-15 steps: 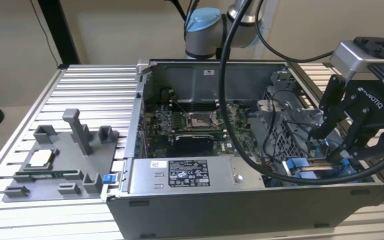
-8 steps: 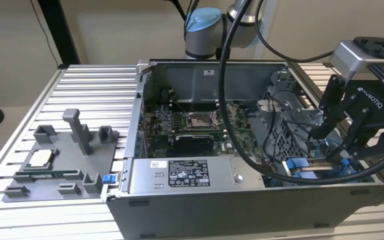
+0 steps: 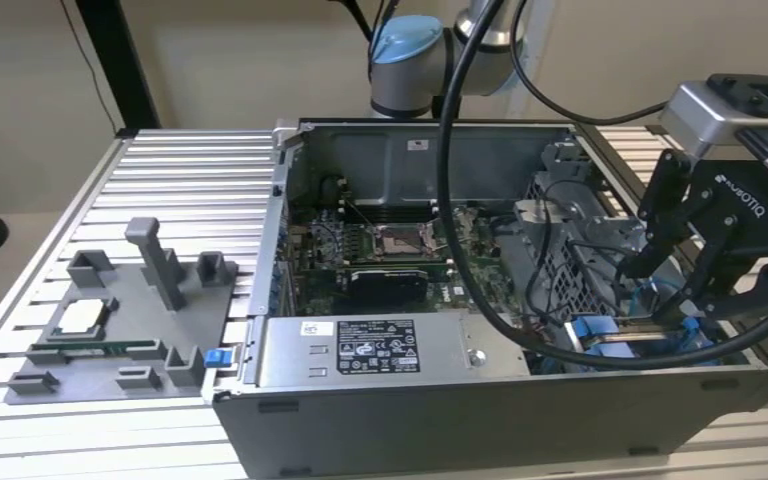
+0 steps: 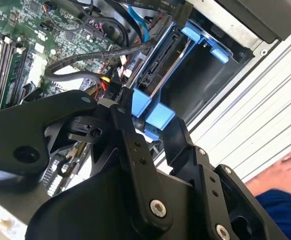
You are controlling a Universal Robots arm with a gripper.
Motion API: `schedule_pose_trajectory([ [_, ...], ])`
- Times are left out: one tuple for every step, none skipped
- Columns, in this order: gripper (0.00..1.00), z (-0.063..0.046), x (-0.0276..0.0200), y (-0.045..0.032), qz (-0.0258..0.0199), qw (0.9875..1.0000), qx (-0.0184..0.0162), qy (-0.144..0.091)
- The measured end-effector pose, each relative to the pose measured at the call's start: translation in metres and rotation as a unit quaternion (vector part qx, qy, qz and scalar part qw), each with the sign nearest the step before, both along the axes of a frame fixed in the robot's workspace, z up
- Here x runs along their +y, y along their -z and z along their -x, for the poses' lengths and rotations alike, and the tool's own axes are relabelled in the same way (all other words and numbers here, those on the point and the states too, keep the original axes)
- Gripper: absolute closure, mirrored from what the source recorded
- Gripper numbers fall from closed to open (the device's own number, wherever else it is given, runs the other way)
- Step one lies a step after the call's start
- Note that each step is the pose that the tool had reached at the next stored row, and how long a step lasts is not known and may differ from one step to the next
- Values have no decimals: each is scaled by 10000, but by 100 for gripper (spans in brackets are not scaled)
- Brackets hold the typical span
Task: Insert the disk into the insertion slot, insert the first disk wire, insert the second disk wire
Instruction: 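Insert the first disk wire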
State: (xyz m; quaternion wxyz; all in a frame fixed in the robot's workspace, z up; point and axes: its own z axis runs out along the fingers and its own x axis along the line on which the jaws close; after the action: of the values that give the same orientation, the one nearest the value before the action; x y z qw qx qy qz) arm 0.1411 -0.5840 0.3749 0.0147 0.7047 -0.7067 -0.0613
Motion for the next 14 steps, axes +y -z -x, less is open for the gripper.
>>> schedule_pose_trajectory([
  [0, 0, 4, -6, 2, 10000, 0, 0],
  [0, 0, 3, -31, 3, 10000, 0, 0],
  [0, 0, 4, -66, -1, 10000, -1, 0],
  [0, 0, 4, -110, -1, 10000, -1, 0],
  [0, 0, 4, -145, -1, 10000, -2, -1],
  [0, 2, 8, -163, -4, 10000, -12, 0],
  [0, 5, 19, -167, -10, 10000, -37, 0],
  [0, 8, 32, -169, -17, 10000, -80, 0],
  [0, 15, 44, -168, -21, 9999, -127, 3],
  [0, 22, 54, -167, -31, 9998, -174, 6],
  [0, 30, 59, -168, -51, 9998, -214, 13],
  [0, 34, 61, -165, -66, 9997, -238, 30],
  [0, 37, 64, -160, -73, 9996, -256, 57],
  [0, 44, 67, -157, -75, 9996, -267, 84],
])
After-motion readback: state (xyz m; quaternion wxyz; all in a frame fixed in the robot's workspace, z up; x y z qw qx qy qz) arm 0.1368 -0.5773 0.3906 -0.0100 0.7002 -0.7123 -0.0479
